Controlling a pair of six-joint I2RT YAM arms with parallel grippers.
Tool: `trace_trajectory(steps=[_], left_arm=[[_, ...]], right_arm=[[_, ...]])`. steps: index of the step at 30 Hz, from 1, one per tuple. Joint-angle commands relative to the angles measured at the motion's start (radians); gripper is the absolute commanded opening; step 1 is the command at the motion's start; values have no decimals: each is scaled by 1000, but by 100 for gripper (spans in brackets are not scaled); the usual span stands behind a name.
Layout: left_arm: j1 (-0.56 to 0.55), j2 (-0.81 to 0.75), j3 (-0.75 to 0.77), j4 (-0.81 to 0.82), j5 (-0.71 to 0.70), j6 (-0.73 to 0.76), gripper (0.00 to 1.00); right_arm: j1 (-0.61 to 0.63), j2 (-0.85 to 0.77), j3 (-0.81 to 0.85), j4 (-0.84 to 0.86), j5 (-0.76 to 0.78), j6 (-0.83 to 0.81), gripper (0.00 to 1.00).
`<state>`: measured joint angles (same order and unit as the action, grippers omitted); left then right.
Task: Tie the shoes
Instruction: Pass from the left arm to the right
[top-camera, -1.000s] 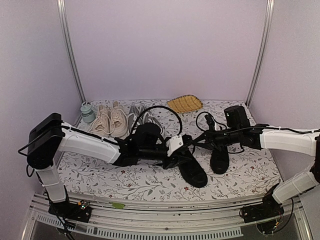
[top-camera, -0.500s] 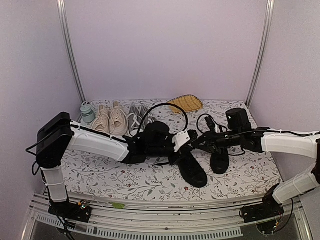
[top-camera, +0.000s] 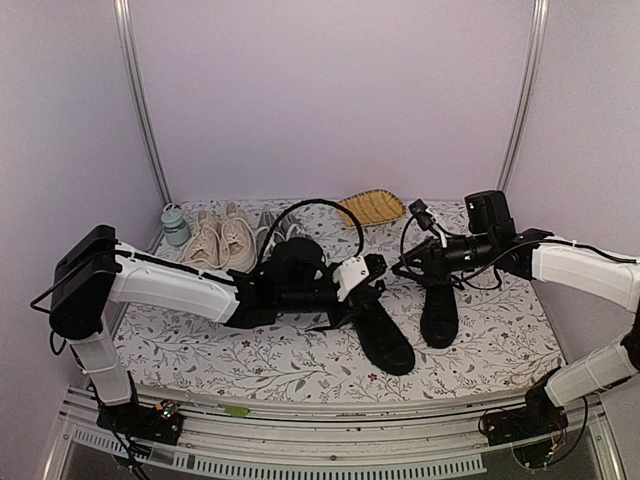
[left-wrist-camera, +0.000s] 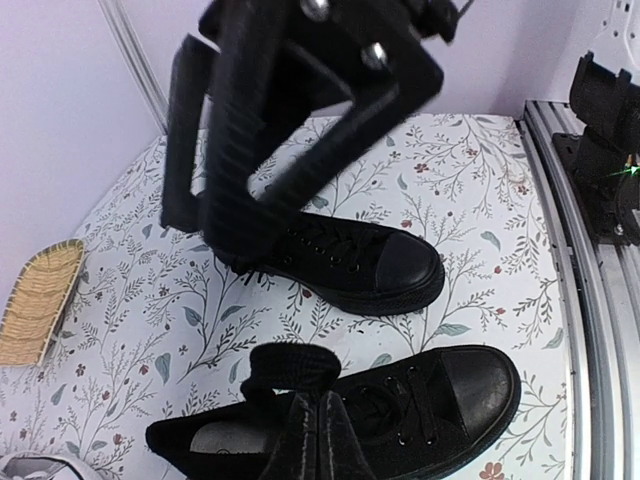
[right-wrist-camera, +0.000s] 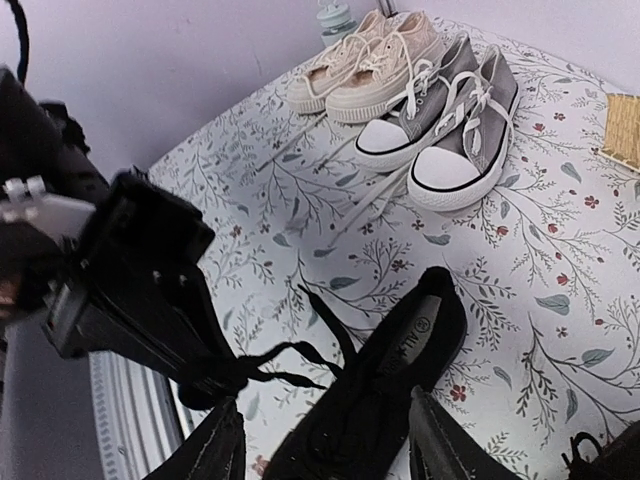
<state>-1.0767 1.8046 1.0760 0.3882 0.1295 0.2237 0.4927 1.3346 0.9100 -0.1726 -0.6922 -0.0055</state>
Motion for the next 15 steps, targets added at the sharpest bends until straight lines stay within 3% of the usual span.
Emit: trace_trajectory(steps=[1,6,15], left_arm=[[18,-6,9,-2,46,24,0],[44,-11,6,-4,85,30,0],[61,1,27,-38,159,75,0]], right_arm=[[1,21,-72,70,9,-386,57],[2,62,-146,279,-71,-508,54],[100,218,-167,484,-141,-480,48]])
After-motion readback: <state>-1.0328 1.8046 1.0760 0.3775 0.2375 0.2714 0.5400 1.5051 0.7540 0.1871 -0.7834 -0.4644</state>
